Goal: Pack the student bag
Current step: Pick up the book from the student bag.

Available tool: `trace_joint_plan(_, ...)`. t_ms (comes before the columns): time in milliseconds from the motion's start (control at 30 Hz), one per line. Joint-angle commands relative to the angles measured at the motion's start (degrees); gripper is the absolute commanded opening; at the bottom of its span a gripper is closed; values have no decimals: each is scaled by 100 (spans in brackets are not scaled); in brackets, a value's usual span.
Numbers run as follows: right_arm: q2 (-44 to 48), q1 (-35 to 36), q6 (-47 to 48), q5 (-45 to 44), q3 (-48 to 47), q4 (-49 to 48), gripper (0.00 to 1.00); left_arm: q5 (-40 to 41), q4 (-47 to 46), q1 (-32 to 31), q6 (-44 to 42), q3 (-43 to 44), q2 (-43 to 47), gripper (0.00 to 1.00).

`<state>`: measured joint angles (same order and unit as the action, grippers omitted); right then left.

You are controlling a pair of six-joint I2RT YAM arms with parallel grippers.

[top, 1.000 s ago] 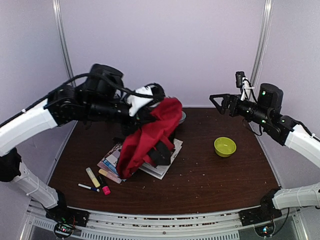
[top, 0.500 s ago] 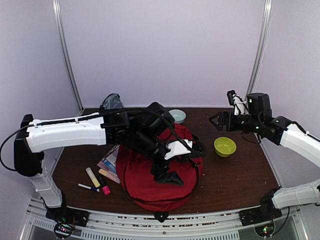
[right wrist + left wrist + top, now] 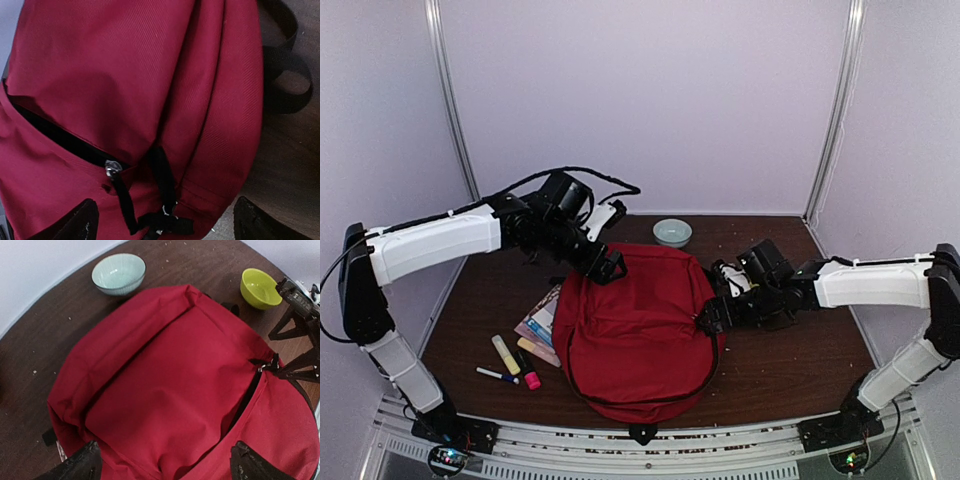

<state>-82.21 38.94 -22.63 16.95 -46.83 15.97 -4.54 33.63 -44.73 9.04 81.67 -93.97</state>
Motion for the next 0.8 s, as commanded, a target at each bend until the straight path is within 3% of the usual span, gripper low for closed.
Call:
trace_joint_plan(0,-571,36,-21,-66,-46,-189,99,153,-263,-194,306,-188,247,91)
trace_joint_plan(233,-1315,35,-10,78,-441,-378,100,62,-446,-196,305,-465,231,91)
trace_joint_plan(267,-1393,35,-14,261,-455,-440,96,34,-465,-195,309,-494,225,91)
trace_joint_plan(300,-1458,35,10,468,-465,-507,87,-5,-486,-199,307,-524,239,91)
trace_joint_plan(400,-1504,14,206,1294,-492,-686,33,-199,-548,-194,267,-563,337,91)
trace_joint_plan(467,-1346,-8,419,1523,-528,-651,2,-337,-634,-194,179,-579,501,91)
trace_joint_plan(633,-320,-1,1584,623,-1093,275,0,7,-890,-400,-377,-678,1130,88)
trace_joint_plan(767,478,183,2576,345,-1907,669,0,934,-863,-1162,-1860,-446,1471,88)
